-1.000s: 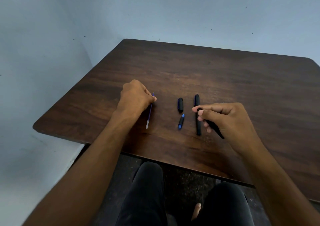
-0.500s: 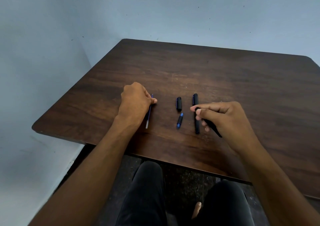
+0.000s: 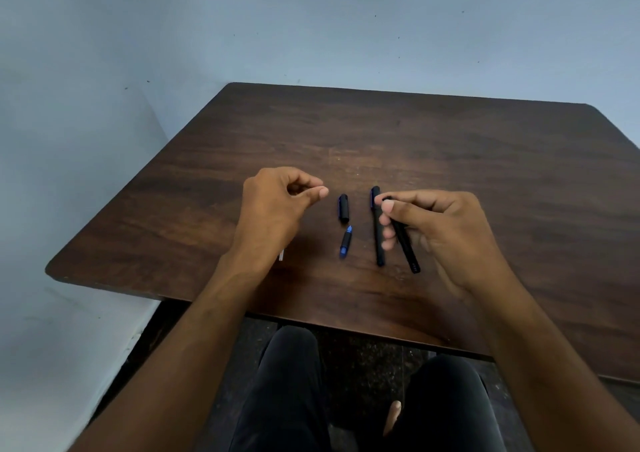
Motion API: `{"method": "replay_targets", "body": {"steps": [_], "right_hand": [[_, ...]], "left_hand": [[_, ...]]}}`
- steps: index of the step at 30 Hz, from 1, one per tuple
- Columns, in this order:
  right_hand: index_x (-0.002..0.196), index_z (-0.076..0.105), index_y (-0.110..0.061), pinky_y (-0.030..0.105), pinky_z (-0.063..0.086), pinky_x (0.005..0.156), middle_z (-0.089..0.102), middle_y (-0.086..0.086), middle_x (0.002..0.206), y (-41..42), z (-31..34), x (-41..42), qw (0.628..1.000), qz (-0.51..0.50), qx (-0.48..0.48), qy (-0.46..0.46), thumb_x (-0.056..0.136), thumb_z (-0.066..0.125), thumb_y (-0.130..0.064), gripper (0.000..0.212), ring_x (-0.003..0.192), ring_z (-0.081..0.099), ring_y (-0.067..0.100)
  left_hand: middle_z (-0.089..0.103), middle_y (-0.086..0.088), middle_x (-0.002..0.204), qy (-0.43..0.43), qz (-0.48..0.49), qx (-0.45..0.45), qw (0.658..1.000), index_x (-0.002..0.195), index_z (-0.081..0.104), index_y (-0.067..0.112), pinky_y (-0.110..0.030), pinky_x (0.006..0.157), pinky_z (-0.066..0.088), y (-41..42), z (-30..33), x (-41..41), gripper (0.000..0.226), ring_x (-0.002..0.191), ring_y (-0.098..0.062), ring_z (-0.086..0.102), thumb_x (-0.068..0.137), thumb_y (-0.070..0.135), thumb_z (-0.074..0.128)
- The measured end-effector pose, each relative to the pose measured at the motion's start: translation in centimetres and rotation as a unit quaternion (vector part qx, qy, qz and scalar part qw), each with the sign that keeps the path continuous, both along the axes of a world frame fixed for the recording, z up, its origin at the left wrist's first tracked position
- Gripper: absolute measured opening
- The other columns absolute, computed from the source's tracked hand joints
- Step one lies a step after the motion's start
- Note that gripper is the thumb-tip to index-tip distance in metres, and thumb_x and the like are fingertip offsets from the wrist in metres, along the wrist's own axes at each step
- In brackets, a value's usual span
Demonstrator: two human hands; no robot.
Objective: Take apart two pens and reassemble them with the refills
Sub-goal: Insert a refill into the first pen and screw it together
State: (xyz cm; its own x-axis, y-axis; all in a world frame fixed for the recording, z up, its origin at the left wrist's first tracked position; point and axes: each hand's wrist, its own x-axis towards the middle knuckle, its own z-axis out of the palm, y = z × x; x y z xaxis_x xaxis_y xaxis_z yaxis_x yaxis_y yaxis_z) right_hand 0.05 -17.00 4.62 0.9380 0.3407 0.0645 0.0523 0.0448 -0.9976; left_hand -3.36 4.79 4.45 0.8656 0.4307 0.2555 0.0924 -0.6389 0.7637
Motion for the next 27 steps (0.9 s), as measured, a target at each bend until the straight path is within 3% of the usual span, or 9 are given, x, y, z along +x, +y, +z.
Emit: {"method": "replay_targets", "body": {"steps": [4,7,10,15,22,27], "right_hand": [[0.094,0.082,-0.011,0.047,0.061,0.082,0.081,0.009,0.085,-0.5,-0.1,0.5,0.999,-0.034,-0.007,-0.021,0.083,0.081,-0.017,0.012,0.084,0.078,0.025],[0.089,0.082,-0.016,0.043,0.060,0.072,0.081,0.006,0.082,-1.0,-0.3,0.6,0.998,-0.066,0.003,-0.022,0.078,0.085,-0.022,0.013,0.076,0.076,0.019],[0.091,0.080,-0.014,0.030,0.060,0.060,0.081,0.005,0.080,-1.5,-0.3,0.6,0.996,-0.089,0.008,-0.010,0.075,0.086,-0.024,0.019,0.071,0.075,0.017],[0.096,0.078,-0.004,0.023,0.057,0.054,0.080,0.008,0.079,-2.7,-0.4,0.7,0.993,-0.115,0.019,0.007,0.076,0.086,-0.019,0.026,0.066,0.072,0.017],[0.096,0.078,-0.002,0.022,0.055,0.051,0.076,0.003,0.065,-3.5,-0.4,1.5,0.994,-0.111,0.003,0.020,0.077,0.087,-0.017,0.026,0.055,0.066,0.010],[0.095,0.079,-0.003,0.026,0.059,0.056,0.078,0.006,0.073,-4.1,-0.4,1.9,0.995,-0.096,-0.019,0.026,0.078,0.086,-0.018,0.024,0.060,0.067,0.011]], "left_hand": [[0.073,0.023,0.079,-0.055,-0.079,-0.046,0.994,0.086,0.075,0.036,-0.004,0.070,0.048,-3.5,0.1,-0.9,0.006,0.079,0.012,0.066,0.083,0.032,0.077],[0.074,0.025,0.086,-0.050,-0.128,-0.093,0.986,0.092,0.076,0.035,-0.011,0.073,0.053,-5.6,-0.3,-1.2,0.008,0.083,0.009,0.068,0.084,0.037,0.074],[0.075,0.022,0.093,-0.046,-0.156,-0.126,0.979,0.104,0.075,0.029,-0.018,0.079,0.057,-6.9,-0.8,-1.3,0.026,0.088,0.006,0.070,0.081,0.040,0.077],[0.074,0.026,0.083,-0.057,-0.146,-0.098,0.983,0.107,0.074,0.030,-0.007,0.076,0.052,-8.9,-1.3,-0.8,0.034,0.084,0.011,0.068,0.075,0.038,0.082],[0.069,0.028,0.082,-0.083,-0.141,-0.079,0.983,0.105,0.076,0.025,-0.005,0.072,0.051,-9.8,-1.2,-0.2,0.030,0.081,0.013,0.068,0.076,0.031,0.083],[0.065,0.031,0.083,-0.079,-0.145,-0.053,0.985,0.104,0.076,0.023,0.001,0.069,0.045,-9.8,-1.1,-0.2,0.027,0.081,0.017,0.065,0.077,0.027,0.082]]}}
